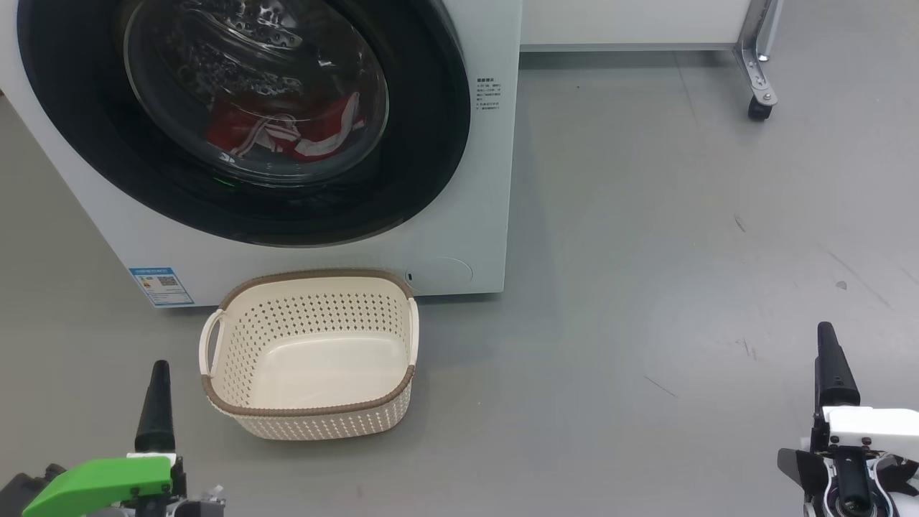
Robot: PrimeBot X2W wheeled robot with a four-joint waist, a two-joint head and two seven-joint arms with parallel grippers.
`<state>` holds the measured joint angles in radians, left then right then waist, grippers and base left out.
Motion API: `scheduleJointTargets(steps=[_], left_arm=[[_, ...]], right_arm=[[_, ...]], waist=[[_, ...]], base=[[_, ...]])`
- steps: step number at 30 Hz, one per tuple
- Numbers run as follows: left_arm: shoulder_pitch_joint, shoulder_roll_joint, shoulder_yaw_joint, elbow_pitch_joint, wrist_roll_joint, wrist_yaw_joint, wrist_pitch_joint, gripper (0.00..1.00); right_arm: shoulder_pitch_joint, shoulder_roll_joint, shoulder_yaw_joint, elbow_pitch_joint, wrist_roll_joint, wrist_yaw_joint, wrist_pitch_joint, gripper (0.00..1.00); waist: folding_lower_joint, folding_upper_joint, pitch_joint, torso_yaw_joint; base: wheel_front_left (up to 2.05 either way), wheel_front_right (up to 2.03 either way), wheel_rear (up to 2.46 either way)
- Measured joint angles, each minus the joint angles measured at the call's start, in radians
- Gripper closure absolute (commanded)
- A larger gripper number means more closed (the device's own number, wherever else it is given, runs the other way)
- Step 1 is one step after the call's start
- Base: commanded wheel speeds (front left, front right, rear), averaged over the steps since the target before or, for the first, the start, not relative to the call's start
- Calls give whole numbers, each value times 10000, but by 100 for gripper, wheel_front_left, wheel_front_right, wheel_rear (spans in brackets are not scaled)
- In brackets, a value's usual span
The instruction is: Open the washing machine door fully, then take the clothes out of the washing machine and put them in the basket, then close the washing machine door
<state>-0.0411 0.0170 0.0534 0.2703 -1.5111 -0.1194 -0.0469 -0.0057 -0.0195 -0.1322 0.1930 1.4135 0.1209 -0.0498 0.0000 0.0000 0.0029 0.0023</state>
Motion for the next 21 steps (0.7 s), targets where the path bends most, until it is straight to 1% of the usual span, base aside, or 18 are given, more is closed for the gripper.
scheduleJointTargets(steps=[2,9,12,21], left_arm=[[-2,0,35,-94,130,0,-88,0],[-24,6,142,-520,1407,-2,-334,0],[-31,12,58,-750,2460,-4,-470,0],[-31,27,-249,-1191,4667,52,-790,0]], right_arm=[[-1,-10,-10,-115,-267,0,-65,0],[-5,-98,123,-598,-1312,2,-320,0],[-6,-207,234,-798,-2027,2,-439,0],[-4,-301,485,-1104,-3505,4,-731,0]], waist=[[0,0,-7,1],[0,0,-38,14],[0,0,-55,21],[0,0,-91,29]], base=[[0,0,0],[0,0,0],[0,0,0],[0,0,0]])
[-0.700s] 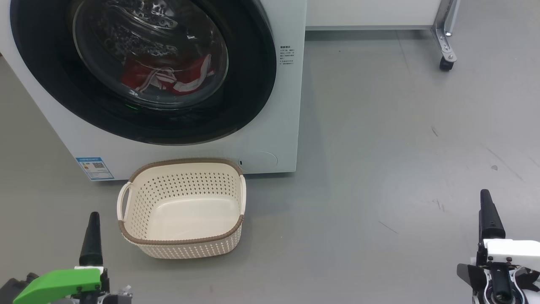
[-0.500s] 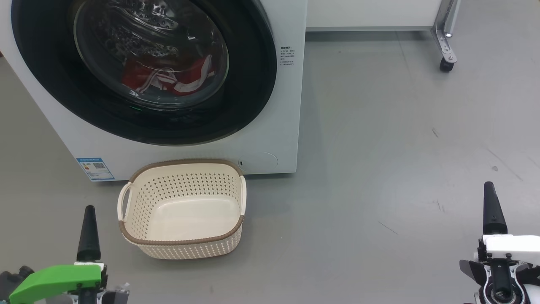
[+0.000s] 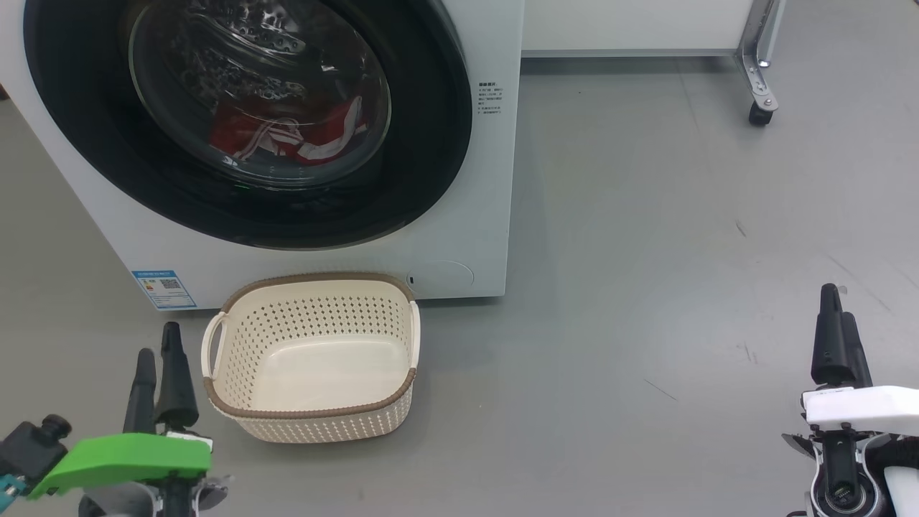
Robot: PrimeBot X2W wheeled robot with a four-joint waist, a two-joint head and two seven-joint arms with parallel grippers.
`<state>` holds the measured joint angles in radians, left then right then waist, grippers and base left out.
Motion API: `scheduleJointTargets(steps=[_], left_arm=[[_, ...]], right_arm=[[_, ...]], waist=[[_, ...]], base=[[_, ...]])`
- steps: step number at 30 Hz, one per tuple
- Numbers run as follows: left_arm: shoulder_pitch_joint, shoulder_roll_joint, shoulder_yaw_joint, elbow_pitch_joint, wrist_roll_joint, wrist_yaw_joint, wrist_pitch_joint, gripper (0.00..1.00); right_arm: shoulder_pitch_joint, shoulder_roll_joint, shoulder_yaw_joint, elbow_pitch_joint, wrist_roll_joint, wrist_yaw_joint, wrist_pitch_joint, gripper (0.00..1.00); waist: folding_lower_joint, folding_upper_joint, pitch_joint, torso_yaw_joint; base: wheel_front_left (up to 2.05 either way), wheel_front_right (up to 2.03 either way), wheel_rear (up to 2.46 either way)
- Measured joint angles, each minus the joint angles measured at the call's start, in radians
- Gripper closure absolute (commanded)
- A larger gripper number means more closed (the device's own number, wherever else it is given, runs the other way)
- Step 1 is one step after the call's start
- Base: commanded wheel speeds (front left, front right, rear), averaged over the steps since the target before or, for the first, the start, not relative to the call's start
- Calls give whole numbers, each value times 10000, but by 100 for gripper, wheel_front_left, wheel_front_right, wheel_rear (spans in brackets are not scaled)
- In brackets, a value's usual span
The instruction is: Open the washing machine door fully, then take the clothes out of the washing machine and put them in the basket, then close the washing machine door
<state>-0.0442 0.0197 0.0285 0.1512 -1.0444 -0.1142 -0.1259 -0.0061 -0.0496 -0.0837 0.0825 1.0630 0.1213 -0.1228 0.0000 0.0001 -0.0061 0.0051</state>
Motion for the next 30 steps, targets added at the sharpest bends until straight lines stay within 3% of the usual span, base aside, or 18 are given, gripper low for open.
scheduleJointTargets(steps=[5,17,30], left_arm=[[5,19,-481,-186,1519,102,-163,0],[42,71,-1469,-249,4006,685,-533,0],[175,138,-2351,121,6713,1693,-980,0]], right_arm=[[12,-192,234,-94,-1110,2,-209,0],[175,-395,775,-163,-3338,-100,-562,0],[303,-431,1243,-117,-5321,-364,-1028,0]], waist=[[0,0,3,-5],[0,0,48,-32],[0,0,121,-22]], base=[[0,0,0],[0,0,0],[0,0,0]])
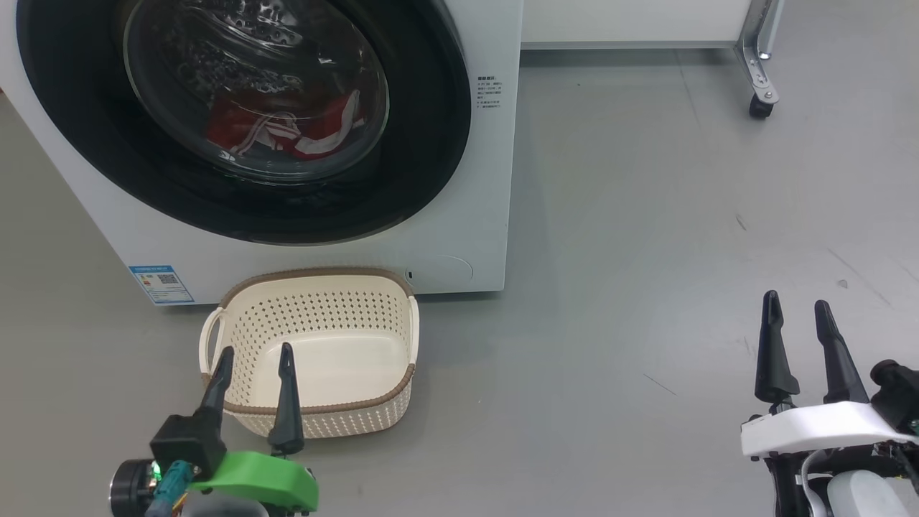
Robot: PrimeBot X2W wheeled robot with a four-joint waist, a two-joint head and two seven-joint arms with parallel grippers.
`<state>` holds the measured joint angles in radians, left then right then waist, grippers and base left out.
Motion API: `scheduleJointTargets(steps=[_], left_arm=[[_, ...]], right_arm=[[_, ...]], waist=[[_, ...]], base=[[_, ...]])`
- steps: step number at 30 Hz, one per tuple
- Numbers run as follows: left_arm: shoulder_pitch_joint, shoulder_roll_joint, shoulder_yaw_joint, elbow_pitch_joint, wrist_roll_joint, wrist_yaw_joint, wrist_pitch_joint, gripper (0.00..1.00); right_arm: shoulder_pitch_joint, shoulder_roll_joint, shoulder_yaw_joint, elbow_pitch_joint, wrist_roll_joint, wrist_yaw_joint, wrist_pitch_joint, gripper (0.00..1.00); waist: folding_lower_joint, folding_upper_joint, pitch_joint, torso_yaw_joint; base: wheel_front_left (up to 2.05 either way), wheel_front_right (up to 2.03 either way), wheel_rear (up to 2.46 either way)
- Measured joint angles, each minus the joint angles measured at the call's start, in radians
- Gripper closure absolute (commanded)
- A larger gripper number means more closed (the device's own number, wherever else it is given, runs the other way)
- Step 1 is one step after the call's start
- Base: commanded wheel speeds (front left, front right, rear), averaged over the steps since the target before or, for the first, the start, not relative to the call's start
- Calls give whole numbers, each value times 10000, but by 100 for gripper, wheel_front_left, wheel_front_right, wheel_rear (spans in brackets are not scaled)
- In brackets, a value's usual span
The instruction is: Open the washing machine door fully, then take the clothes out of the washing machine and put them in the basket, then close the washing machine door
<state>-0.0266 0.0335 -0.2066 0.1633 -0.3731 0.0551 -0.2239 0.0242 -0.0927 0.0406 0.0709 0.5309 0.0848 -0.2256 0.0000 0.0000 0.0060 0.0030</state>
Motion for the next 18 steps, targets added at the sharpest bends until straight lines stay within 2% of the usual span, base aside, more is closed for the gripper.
scheduleJointTargets(steps=[7,18], left_arm=[[12,19,-393,311,489,316,-263,0],[218,46,-493,1108,-221,508,-282,0]], right_arm=[[19,-8,326,209,-953,-84,-215,0],[90,-10,566,895,-1053,-184,-96,0]], waist=[[0,0,23,-5],[0,0,51,-32]], base=[[0,0,0],[0,0,0]])
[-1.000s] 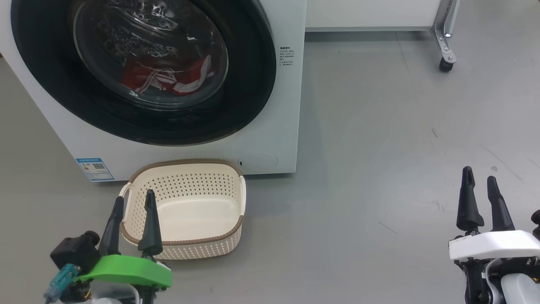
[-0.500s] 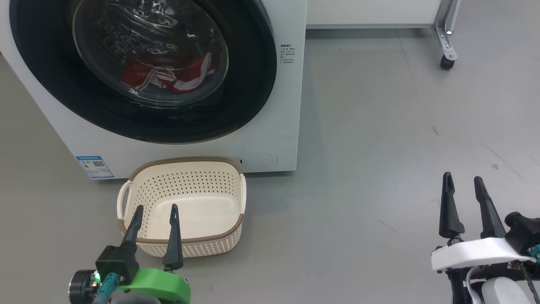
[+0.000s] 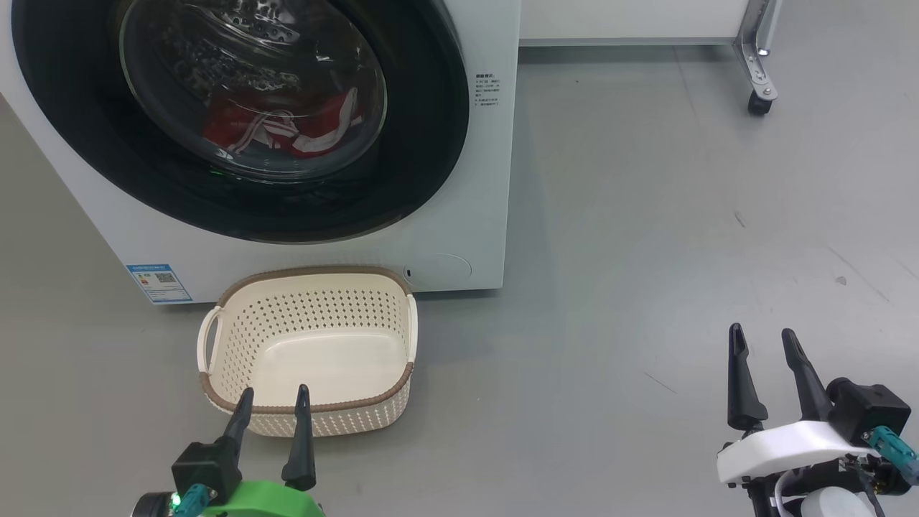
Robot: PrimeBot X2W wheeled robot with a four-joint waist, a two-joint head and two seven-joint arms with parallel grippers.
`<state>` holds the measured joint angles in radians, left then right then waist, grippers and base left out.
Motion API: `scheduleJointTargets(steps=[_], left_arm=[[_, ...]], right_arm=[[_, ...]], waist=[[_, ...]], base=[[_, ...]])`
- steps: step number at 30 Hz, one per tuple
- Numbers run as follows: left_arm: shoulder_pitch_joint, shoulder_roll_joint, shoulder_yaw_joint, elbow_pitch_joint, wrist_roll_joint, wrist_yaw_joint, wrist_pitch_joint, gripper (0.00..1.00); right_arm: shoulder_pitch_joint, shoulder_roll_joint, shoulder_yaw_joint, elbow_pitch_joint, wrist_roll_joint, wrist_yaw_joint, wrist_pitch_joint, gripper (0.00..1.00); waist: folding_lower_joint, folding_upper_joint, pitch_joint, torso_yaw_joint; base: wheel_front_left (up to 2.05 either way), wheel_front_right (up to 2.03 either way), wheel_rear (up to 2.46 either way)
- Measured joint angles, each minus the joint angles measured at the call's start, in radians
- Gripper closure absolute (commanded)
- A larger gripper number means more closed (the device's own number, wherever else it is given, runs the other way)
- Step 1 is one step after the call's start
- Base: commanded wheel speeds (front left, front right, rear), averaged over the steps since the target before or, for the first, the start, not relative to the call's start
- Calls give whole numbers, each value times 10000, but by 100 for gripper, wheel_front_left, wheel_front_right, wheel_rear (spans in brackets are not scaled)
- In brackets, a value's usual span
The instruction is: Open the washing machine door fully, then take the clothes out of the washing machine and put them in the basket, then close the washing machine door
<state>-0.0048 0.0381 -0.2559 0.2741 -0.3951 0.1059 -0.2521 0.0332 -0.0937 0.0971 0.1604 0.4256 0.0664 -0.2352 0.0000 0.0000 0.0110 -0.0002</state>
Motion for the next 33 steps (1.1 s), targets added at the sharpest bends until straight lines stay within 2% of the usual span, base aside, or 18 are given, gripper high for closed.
scheduleJointTargets(steps=[33], left_arm=[[-146,0,-146,543,-155,121,0,0]], right_arm=[[-59,-6,272,727,-226,-4,100,0]], waist=[[0,0,-70,31]], base=[[0,0,0]])
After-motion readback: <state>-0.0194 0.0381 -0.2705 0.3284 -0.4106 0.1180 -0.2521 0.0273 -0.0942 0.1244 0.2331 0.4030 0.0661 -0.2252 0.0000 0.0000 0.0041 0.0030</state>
